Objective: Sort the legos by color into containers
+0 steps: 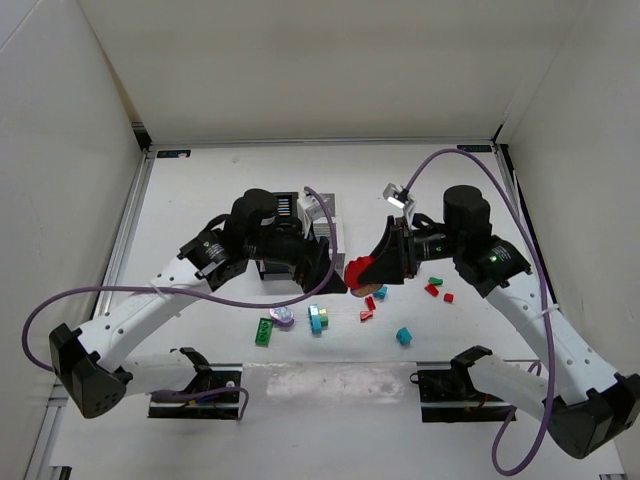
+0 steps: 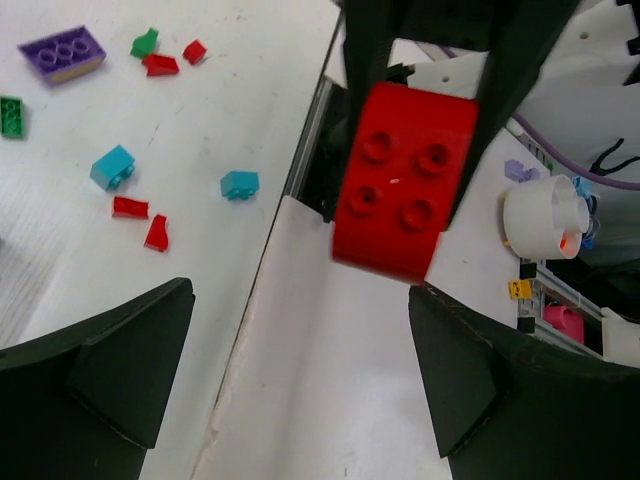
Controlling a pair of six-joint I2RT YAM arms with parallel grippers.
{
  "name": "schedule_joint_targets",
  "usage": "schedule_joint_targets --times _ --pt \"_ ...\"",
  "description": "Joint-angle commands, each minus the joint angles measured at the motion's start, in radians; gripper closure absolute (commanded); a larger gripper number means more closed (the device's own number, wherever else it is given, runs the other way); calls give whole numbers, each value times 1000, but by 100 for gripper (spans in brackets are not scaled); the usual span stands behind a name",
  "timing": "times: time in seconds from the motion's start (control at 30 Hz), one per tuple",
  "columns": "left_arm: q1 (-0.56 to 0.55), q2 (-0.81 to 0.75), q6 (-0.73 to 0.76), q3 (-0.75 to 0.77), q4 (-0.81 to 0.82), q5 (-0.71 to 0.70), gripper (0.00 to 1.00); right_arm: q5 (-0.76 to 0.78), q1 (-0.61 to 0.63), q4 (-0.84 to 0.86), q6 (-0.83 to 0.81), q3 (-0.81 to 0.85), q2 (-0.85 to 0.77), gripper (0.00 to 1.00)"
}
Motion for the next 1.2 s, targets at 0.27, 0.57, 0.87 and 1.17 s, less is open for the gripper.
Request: schedule_joint_targets --times 0.27,0.57,0.87,1.17 --pt "-21 -41 -129 -51 324 89 0 257 9 299 293 -65 -96 100" --pt "-43 -7 -141 -25 353 49 15 363 50 447 428 -108 -105 100" --pt "-44 -49 -185 -60 440 3 54 388 73 462 439 -128 -105 100" --pt "-44 -87 -258 -158 524 9 75 442 -28 569 514 -171 -155 100"
